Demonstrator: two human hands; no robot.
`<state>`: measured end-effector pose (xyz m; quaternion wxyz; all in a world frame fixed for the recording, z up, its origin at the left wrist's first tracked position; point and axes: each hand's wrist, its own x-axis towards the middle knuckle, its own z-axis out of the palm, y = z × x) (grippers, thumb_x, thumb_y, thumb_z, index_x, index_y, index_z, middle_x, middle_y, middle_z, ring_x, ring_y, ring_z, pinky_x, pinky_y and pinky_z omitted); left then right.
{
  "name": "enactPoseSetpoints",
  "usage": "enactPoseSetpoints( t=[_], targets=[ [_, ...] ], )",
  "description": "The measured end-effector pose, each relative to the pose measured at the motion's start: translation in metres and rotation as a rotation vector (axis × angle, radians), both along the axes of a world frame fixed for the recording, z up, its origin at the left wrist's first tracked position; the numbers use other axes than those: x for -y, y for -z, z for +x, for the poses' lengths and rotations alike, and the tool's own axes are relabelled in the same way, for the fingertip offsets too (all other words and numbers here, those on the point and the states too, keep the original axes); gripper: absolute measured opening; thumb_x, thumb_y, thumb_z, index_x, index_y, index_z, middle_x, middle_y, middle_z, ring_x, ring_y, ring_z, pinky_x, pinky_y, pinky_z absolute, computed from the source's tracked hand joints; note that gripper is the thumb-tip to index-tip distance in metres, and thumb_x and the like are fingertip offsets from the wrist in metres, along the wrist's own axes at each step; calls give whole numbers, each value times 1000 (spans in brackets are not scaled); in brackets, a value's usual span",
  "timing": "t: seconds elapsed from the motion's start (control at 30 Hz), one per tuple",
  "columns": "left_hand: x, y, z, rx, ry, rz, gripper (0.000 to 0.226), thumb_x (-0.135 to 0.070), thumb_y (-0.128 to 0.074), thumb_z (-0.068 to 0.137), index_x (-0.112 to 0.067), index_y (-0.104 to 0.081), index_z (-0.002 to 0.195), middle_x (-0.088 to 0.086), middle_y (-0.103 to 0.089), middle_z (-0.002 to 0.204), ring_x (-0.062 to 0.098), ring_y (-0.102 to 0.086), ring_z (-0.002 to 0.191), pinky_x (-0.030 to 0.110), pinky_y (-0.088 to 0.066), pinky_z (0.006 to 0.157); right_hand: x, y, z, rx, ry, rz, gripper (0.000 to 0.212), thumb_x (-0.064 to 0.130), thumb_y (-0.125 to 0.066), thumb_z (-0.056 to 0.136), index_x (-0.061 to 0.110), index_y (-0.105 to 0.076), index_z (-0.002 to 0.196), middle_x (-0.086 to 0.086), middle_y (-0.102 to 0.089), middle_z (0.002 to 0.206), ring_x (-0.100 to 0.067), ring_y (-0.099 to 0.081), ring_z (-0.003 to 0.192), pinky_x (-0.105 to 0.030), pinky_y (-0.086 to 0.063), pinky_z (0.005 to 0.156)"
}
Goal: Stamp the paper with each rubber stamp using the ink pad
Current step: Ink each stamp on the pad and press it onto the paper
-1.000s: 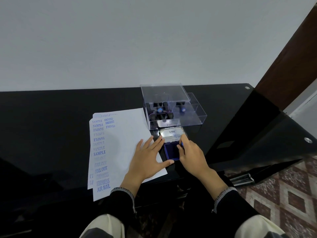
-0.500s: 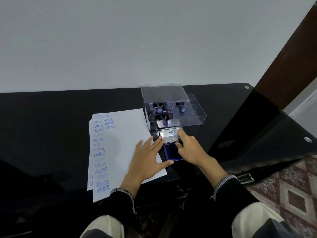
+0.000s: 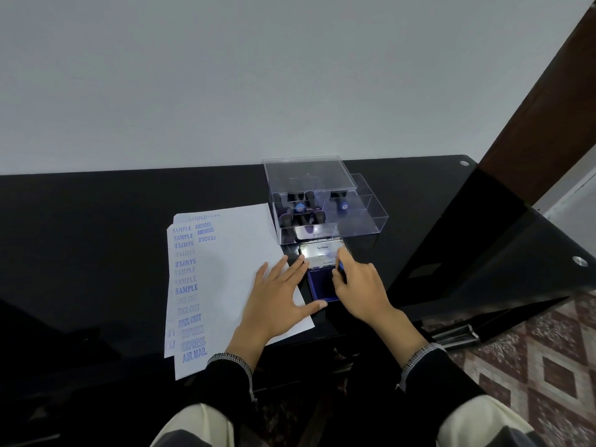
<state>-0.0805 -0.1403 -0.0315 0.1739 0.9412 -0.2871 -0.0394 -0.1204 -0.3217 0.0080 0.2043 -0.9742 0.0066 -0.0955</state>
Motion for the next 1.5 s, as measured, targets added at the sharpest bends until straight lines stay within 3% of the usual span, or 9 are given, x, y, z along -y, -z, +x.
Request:
enactPoseSetpoints(
  t=[0.07,0.23,0.37,0.47,0.63,0.77,0.97,1.27,1.5],
  targets=[
    [0,0,0,-5,2,3,97,-89,-17,74,-34,-9,154,-18,-5,160,10,2,149,43,3,121,1,-5,9,-56,5,46,16,11,-51,88,17,-36,84,-5,-55,60,-30,-52,56,-32,-30,61],
    [0,1,1,-7,-10,10,95,-88,-21,76,-35,-10,154,-20,-5,160,9,3,148,42,4,121,0,-15,24,-157,-7,138,12,9,-50,83,18,-43,83,-2,-62,77,-29,-56,70,-37,-45,61],
    [0,0,0,-3,-9,10,95,-88,-20,75,-35,-10,154,-20,-4,160,9,3,148,41,5,120,0,-11,19,-101,-12,129,17,6,-50,85,17,-37,82,-5,-52,61,-29,-48,56,-32,-30,52],
    [0,0,0,-3,-9,4,96,-89,-19,75,-35,-10,154,-21,-4,160,8,3,148,42,5,121,0,-1,7,-27,-5,115,20,7,-50,90,19,-34,83,-4,-50,57,-29,-49,54,-29,-28,58],
    [1,0,0,0,-11,1,95,-88,-23,76,-35,-9,154,-20,-4,159,9,2,148,42,4,121,-2,17,-11,84,46,42,19,16,-46,96,24,-33,85,2,-55,67,-19,-50,60,-37,-41,72],
    [0,0,0,-2,-13,-9,94,-87,-24,77,-35,-10,154,-21,-4,159,9,2,148,42,4,121,-2,21,-12,109,47,47,19,16,-46,97,23,-34,84,1,-56,68,-19,-51,61,-37,-41,73],
    [0,1,0,-4,-10,-9,95,-88,-23,76,-35,-11,154,-20,-5,160,9,2,148,42,4,121,3,-2,5,-35,-22,118,18,10,-49,92,18,-35,84,-8,-54,61,-28,-51,55,-37,-37,53],
    [0,1,1,-10,-10,-8,94,-87,-24,77,-34,-11,154,-21,-4,159,9,2,148,41,5,121,5,-22,36,-324,-2,152,7,6,-45,81,12,-41,83,-14,-56,81,-35,-52,77,-40,-41,63],
    [0,1,1,-1,-10,1,95,-88,-22,76,-35,-10,154,-20,-5,160,10,1,148,42,4,121,3,-15,18,-212,-12,182,13,6,-46,89,16,-37,87,-10,-57,71,-31,-53,64,-42,-44,58]
  ],
)
